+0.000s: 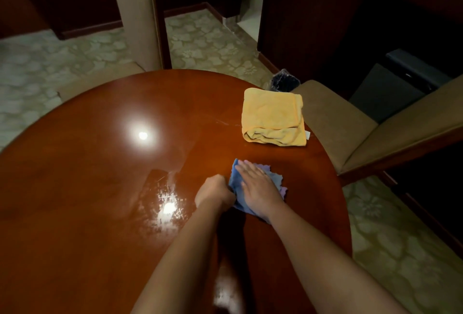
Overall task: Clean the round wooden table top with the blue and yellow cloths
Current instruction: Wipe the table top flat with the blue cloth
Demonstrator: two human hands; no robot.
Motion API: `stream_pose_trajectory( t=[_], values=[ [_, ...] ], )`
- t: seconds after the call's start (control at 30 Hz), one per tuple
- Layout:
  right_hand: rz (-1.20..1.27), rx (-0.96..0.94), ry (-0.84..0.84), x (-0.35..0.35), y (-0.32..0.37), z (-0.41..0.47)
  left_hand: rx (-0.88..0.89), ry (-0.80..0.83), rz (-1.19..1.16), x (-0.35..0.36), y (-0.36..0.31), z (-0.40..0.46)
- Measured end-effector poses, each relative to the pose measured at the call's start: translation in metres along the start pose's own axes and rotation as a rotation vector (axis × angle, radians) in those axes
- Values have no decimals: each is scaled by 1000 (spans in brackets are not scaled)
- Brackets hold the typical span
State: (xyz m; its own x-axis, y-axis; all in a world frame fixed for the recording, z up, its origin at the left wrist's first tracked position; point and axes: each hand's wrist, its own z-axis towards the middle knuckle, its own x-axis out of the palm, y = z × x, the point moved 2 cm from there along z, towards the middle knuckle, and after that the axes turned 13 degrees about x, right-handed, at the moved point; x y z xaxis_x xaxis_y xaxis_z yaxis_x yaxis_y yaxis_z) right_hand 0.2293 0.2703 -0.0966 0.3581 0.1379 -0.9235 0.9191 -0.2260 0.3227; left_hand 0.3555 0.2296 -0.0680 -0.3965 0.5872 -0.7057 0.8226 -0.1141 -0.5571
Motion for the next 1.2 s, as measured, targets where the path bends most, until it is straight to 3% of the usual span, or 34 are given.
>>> stream_pose_trajectory(
  t=[0.33, 0.7, 0.8, 0.87, 0.97, 1.13, 1.2],
  values=[
    [18, -27, 71, 22, 31, -67, 66, 63, 150, -21, 49, -51],
    [27, -9, 54, 54, 93, -123, 31, -91, 398, -51, 88, -97],
    [55, -29, 11, 68, 111, -133, 110, -126, 558, -50, 93, -111],
    [27, -25, 19, 71, 117, -136, 244, -266, 622, -45, 101, -124],
    [-30, 5, 10, 72, 118, -133, 450, -412, 538, -32, 117, -137],
    [-56, 87, -48, 70, 124, -135, 496, -305, 278, -4, 137, -141],
    [-116, 85, -98, 65, 124, -138, 500, -248, 350, 4, 147, -146]
  ],
)
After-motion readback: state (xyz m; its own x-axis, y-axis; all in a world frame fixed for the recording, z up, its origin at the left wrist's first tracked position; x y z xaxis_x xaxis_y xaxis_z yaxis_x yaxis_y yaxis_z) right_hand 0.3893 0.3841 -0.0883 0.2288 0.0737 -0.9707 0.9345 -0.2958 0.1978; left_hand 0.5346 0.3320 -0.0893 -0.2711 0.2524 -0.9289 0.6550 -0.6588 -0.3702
